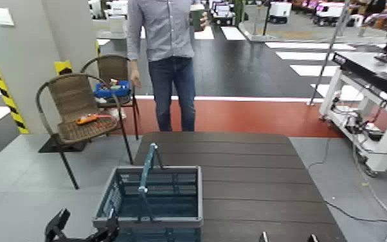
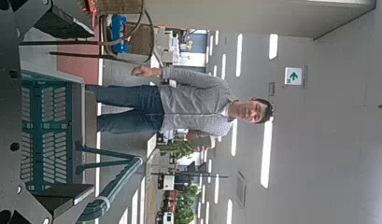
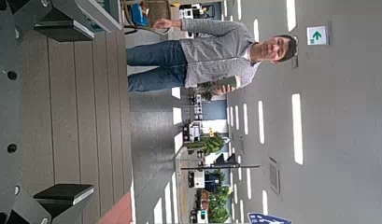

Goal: Grasp the handle of the crate.

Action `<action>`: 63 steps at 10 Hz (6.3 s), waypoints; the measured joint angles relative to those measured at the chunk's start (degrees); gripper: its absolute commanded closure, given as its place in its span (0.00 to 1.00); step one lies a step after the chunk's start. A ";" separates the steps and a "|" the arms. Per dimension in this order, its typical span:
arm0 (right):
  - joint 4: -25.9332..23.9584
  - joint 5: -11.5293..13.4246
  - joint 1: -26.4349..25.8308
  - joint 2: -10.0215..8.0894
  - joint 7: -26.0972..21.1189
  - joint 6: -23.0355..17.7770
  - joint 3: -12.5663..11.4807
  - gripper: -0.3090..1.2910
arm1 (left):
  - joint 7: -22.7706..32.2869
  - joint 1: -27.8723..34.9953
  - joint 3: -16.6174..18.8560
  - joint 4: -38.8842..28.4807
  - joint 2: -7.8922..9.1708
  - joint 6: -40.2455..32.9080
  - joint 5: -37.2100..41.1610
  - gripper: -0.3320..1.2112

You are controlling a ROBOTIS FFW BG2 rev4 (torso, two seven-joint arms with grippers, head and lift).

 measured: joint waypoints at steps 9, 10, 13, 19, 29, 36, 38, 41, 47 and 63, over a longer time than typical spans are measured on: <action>0.26 -0.09 -0.14 0.04 0.00 -0.12 0.03 0.29 | -4.36 -3.69 1.53 -1.57 -0.13 10.23 5.95 0.30; 0.26 -0.09 -0.13 0.06 -0.03 -0.13 0.03 0.29 | -5.21 -4.83 1.77 -2.34 0.11 13.81 7.78 0.30; 0.35 -0.10 -0.12 0.09 -0.09 -0.25 0.03 0.29 | -5.84 -10.54 1.25 -3.87 3.64 27.67 18.55 0.30; 0.61 -0.14 -0.31 0.08 0.00 -0.38 0.39 0.29 | -12.35 -28.52 -1.28 5.94 12.32 48.22 40.10 0.30; 0.87 -0.59 -1.12 -0.27 0.09 -0.38 1.09 0.29 | -25.51 -50.10 -11.06 31.71 19.12 64.52 57.23 0.30; 1.21 -1.06 -1.77 -0.35 0.91 -0.20 1.39 0.28 | -35.26 -60.26 -16.08 46.63 19.40 74.90 55.97 0.30; 1.40 -1.25 -1.97 -0.36 1.04 -0.20 1.45 0.28 | -37.82 -61.86 -17.91 49.28 19.21 76.13 55.96 0.30; 1.70 -1.51 -2.23 -0.49 1.15 -0.35 1.55 0.28 | -39.93 -63.21 -19.87 50.52 18.83 77.13 56.02 0.32; 2.19 -1.89 -2.66 -0.76 1.24 -0.61 1.75 0.29 | -41.49 -63.82 -22.20 50.56 18.31 77.75 57.96 0.92; 2.10 -1.91 -2.01 -0.30 1.23 -1.36 1.00 0.29 | -39.18 -55.79 -15.63 38.15 18.21 80.59 60.96 0.99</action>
